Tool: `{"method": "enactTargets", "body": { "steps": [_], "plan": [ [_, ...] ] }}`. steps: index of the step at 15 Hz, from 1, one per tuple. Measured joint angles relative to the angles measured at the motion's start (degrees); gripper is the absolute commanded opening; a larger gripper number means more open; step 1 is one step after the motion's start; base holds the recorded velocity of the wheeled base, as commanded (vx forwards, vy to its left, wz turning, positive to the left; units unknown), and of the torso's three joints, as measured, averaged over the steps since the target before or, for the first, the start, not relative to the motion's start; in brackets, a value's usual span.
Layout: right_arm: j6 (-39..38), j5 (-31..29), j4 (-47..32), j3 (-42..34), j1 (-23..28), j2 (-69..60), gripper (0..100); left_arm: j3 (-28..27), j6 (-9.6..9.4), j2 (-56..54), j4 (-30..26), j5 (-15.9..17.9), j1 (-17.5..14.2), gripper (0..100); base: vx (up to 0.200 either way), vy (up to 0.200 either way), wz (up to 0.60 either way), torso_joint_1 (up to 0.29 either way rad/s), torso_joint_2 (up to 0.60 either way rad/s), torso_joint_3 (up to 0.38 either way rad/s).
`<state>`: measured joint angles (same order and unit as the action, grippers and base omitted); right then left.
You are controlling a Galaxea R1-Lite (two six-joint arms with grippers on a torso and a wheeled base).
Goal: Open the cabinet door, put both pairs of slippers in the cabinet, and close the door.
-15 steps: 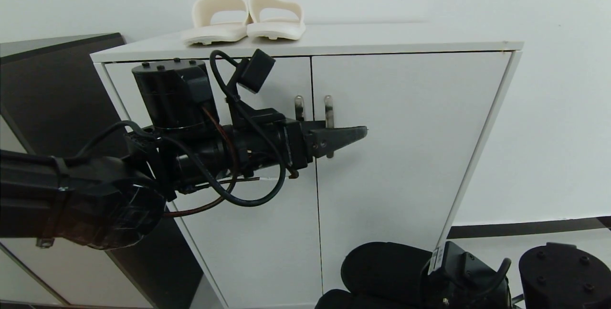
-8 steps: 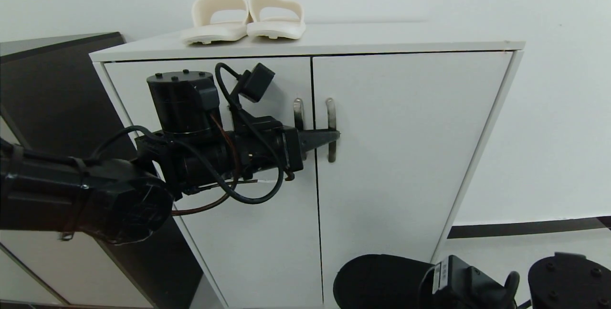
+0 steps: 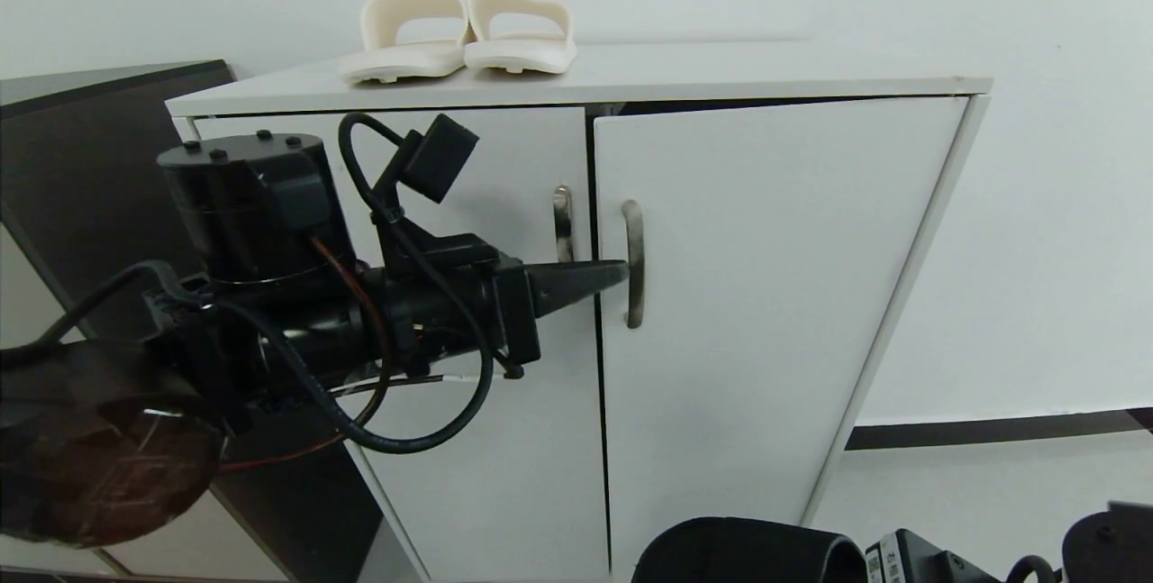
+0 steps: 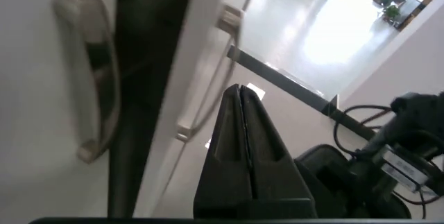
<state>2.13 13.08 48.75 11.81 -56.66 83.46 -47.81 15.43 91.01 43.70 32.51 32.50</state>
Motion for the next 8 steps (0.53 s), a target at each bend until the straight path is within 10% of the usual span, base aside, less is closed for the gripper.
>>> {"method": "enactTargets", "body": {
  "steps": [8],
  "plan": [
    [0.0, -0.1, 0.0, 0.0, 0.0, -0.2, 0, 4.4, -0.09, -7.8, -0.2, -0.2, -0.3, 0, 0.000, 0.000, 0.00, 0.000, 0.00, 0.000]
  ]
}}
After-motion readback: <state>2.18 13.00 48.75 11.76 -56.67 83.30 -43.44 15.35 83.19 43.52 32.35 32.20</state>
